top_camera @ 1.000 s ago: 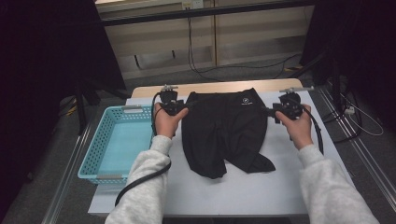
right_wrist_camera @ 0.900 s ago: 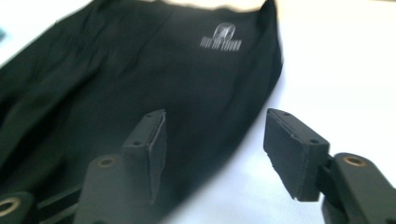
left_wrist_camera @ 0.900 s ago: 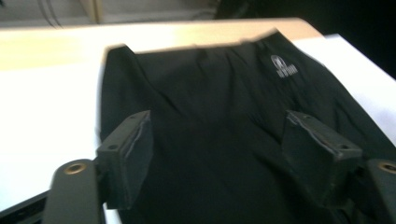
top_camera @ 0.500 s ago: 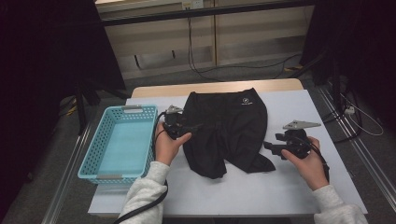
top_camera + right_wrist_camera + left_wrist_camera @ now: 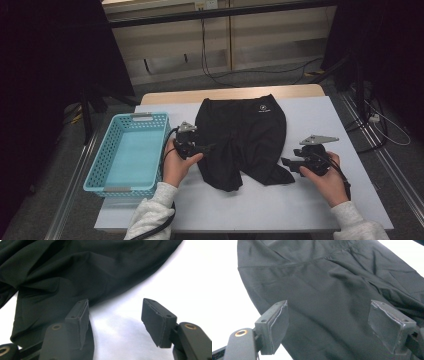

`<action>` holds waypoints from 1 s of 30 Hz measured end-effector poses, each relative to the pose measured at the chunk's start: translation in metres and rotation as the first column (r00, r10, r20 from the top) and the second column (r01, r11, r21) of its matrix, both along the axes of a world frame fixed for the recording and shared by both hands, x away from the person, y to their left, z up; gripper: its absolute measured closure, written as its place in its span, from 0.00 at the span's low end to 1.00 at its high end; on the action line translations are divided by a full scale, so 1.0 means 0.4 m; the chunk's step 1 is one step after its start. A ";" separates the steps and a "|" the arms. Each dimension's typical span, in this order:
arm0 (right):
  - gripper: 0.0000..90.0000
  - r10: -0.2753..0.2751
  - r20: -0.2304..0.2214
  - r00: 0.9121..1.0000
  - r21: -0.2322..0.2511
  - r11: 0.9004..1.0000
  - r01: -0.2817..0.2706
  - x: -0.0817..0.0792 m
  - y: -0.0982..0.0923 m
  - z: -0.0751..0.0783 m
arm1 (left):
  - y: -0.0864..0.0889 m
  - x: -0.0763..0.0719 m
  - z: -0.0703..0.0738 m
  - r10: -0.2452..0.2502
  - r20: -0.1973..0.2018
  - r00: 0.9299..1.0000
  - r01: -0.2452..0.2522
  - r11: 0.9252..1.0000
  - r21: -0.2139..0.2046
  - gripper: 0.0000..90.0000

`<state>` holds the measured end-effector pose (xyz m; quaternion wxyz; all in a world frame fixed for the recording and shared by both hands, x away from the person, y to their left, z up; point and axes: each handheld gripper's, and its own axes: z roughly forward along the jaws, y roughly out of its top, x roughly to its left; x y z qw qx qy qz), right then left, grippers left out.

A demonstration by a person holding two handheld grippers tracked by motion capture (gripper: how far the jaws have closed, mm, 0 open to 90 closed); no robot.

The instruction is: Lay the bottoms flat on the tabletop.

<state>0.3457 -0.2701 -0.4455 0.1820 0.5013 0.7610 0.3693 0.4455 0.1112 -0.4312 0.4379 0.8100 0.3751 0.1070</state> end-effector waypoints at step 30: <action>0.96 0.147 -0.117 0.982 -0.052 0.987 -0.154 0.002 0.059 -0.016 | -0.007 -0.017 0.009 -0.026 0.012 1.000 0.026 1.000 0.016 0.19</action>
